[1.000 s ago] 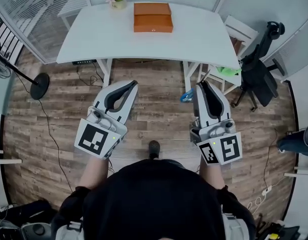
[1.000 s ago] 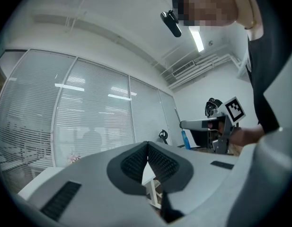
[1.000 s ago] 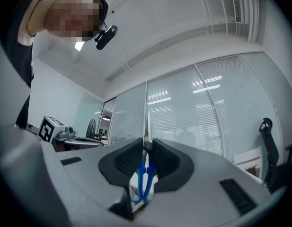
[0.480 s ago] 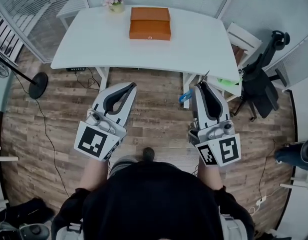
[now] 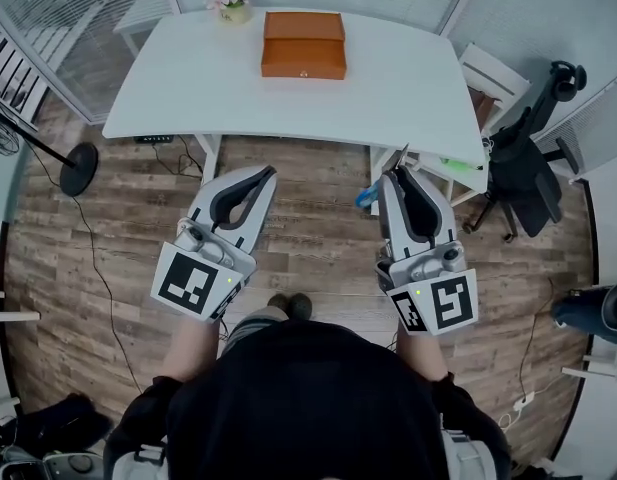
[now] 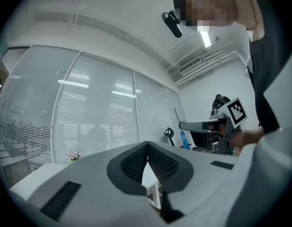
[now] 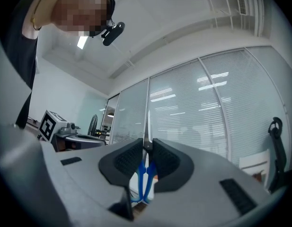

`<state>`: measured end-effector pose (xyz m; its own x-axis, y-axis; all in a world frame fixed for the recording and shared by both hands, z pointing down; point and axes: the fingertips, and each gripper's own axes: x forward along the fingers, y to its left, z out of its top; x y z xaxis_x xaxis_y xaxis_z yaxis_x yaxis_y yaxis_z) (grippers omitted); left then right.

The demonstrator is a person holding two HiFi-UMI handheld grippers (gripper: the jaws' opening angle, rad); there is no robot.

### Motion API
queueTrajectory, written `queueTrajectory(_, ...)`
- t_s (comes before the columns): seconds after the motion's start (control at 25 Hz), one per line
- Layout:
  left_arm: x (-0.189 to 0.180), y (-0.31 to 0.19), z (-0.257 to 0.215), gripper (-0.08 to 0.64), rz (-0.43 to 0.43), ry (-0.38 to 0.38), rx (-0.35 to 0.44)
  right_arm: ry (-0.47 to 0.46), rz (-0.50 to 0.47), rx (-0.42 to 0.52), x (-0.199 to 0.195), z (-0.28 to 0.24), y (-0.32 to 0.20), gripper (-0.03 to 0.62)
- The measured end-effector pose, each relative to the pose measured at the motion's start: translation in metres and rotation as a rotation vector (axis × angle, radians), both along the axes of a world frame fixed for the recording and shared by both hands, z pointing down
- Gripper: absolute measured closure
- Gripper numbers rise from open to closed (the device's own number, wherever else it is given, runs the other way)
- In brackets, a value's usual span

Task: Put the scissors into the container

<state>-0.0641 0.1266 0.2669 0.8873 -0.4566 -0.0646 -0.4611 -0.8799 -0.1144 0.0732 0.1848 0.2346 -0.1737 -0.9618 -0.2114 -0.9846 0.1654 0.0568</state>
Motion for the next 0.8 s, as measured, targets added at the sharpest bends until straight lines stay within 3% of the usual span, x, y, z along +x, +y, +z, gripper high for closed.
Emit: queueTrajectory(0.8, 0.015, 0.002, -0.002, 0.548, 0.0, -0.006, 0.017, -0.006, -0.015, 0.004, 0.014, 0.001, 0.0, 0.525)
